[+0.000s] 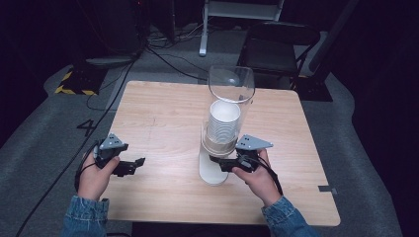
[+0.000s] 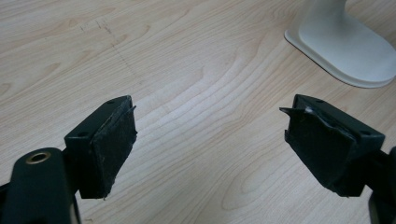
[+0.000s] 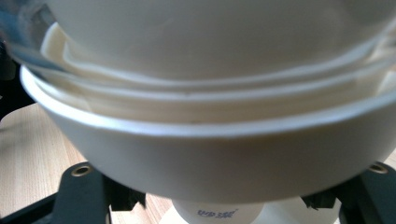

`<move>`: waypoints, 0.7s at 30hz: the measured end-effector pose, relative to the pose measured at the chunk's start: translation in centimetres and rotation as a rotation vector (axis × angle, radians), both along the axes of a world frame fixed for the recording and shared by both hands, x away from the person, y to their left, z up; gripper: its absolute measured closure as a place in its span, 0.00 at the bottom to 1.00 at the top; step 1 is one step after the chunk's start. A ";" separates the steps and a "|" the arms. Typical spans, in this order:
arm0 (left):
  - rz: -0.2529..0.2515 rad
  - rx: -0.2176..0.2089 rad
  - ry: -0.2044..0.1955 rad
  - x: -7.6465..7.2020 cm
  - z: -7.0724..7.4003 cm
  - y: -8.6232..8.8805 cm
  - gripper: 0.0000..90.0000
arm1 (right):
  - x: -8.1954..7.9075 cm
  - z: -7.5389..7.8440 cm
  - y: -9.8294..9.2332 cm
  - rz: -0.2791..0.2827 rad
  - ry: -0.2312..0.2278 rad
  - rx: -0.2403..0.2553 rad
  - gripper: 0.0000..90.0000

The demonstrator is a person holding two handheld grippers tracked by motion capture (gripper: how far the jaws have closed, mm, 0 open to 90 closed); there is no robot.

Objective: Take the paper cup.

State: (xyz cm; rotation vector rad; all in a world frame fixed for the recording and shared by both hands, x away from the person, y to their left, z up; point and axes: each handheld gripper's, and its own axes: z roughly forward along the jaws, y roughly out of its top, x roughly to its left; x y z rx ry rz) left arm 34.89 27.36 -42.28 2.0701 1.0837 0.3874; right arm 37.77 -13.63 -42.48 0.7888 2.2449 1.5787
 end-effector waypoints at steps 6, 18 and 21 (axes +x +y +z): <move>-0.002 0.000 0.002 0.0 0.0 0.0 0.18 | -0.1 -0.2 0.0 0.005 0.000 0.001 0.36; -0.005 0.002 0.005 0.0 -0.1 -0.2 0.18 | -0.3 -0.4 -0.1 -0.002 0.005 0.005 0.37; -0.005 0.000 0.007 0.0 -0.1 -0.1 0.18 | -0.4 -0.4 0.0 -0.005 0.010 0.002 0.37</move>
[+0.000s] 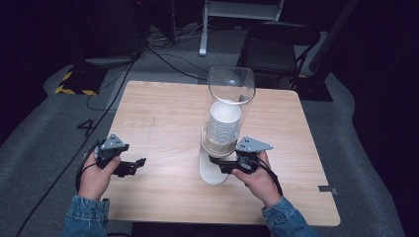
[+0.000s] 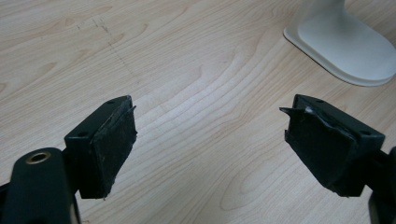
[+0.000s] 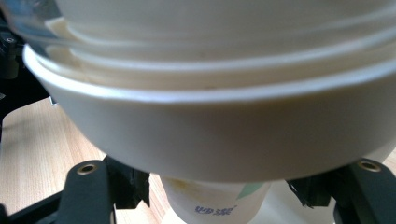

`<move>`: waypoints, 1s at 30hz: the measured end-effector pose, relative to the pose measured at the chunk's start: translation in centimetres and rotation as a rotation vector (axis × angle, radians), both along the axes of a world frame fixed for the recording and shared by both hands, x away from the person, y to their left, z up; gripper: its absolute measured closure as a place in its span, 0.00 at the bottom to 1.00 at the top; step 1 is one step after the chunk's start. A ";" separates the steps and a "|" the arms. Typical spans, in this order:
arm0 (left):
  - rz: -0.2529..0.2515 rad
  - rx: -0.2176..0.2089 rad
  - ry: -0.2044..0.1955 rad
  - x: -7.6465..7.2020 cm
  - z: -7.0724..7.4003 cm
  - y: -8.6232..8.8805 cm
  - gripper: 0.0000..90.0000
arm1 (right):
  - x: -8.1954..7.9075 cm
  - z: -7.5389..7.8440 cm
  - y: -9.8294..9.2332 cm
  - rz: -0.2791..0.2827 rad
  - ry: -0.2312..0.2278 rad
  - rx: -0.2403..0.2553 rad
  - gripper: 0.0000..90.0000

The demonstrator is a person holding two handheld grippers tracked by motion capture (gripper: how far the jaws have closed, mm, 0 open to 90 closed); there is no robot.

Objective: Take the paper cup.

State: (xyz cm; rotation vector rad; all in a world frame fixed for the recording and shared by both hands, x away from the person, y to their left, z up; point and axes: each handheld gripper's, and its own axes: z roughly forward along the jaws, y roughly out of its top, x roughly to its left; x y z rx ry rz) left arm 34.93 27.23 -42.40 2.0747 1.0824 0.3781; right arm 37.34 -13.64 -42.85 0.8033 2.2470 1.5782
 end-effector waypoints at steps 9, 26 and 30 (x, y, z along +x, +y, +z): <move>0.000 -0.001 -0.002 0.0 0.0 0.0 0.18 | -0.3 0.0 0.0 -0.005 0.007 -0.010 0.37; 0.001 -0.004 -0.002 0.0 0.0 0.1 0.18 | 0.1 -2.3 0.2 -0.002 0.045 -0.135 0.40; 0.003 -0.004 -0.009 0.0 0.0 0.3 0.18 | 0.2 -2.0 0.0 0.004 0.028 -0.128 0.39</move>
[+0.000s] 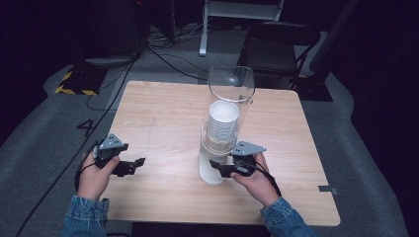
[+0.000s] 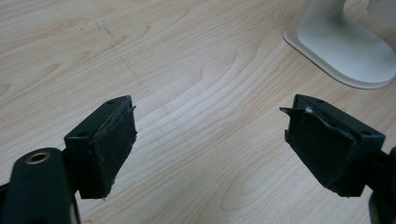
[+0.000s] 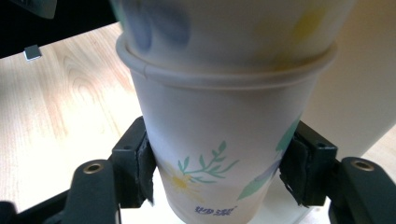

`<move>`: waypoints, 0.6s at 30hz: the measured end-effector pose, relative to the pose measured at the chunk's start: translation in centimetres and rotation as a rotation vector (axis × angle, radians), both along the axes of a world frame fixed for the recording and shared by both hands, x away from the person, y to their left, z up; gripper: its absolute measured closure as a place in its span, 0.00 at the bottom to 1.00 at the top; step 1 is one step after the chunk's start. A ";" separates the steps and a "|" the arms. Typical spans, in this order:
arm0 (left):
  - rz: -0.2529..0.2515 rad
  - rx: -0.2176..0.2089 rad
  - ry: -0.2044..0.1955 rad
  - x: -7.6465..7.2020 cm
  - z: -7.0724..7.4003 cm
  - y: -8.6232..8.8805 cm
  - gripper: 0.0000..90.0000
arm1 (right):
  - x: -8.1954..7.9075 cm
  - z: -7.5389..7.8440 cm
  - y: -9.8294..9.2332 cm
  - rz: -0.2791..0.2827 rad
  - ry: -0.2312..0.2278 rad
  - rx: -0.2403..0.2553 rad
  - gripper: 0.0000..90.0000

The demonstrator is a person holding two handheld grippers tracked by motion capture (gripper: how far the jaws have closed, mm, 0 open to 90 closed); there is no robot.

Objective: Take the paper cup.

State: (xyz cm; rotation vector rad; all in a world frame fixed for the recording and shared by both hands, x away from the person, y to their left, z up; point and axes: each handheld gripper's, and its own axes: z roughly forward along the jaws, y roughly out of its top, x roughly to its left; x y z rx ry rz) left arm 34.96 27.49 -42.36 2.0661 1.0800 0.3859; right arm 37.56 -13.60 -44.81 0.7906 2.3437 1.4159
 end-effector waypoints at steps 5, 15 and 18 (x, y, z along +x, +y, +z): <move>-0.001 -0.002 0.005 0.0 -0.1 -0.1 0.18 | 0.0 -0.2 0.0 0.008 0.006 -0.011 0.39; -0.001 0.000 0.007 0.1 -0.1 -0.2 0.18 | -0.4 -0.5 -0.4 0.015 0.023 -0.051 0.38; -0.008 0.001 0.008 0.2 0.0 -0.3 0.18 | -0.5 -0.6 -0.6 0.015 0.023 -0.064 0.38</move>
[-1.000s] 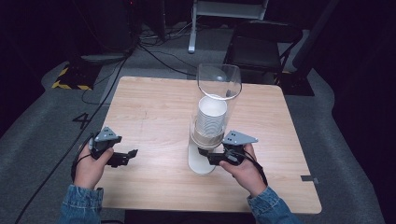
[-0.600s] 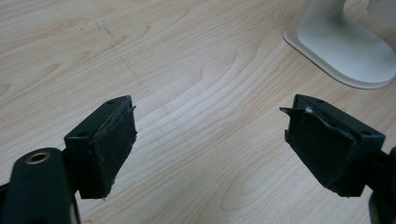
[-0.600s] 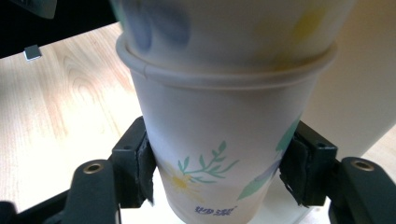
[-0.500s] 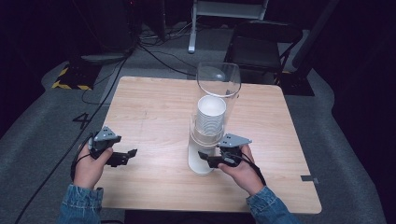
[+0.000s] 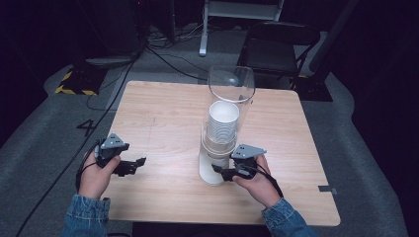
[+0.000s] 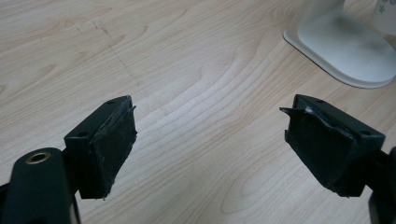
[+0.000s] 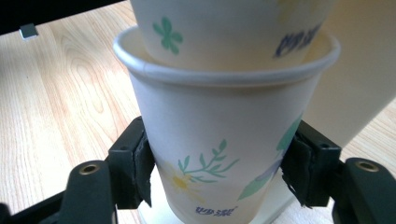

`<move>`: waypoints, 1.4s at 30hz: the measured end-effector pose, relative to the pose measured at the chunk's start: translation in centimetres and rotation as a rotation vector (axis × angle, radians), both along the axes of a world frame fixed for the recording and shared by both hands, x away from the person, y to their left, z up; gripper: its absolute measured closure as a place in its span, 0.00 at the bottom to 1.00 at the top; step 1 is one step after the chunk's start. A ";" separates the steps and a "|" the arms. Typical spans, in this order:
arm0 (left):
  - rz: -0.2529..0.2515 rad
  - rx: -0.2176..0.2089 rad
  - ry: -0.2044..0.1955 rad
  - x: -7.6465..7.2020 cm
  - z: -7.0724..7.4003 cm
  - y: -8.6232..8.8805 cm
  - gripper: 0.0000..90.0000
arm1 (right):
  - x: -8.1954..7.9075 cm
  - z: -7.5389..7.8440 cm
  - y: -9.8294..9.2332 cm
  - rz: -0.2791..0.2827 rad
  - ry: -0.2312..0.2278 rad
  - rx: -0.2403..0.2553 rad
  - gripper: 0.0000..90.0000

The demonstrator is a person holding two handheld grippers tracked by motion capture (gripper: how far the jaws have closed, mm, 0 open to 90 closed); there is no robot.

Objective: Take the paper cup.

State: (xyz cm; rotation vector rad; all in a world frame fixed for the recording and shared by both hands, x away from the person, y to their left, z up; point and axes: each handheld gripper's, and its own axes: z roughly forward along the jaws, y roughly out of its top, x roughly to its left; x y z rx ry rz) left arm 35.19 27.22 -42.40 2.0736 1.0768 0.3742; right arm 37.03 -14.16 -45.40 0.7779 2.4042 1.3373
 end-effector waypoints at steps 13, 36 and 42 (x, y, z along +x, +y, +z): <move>-0.026 0.001 -0.008 1.2 0.1 -1.1 0.18 | -0.7 -0.7 -1.4 -0.021 0.017 -0.057 0.37; -0.061 0.010 -0.005 2.8 0.0 -2.8 0.18 | -0.7 1.6 -7.6 -0.201 -0.015 0.001 0.37; -0.054 0.019 -0.002 2.3 0.0 -2.3 0.18 | -0.2 2.8 -9.2 -0.277 -0.034 0.050 0.37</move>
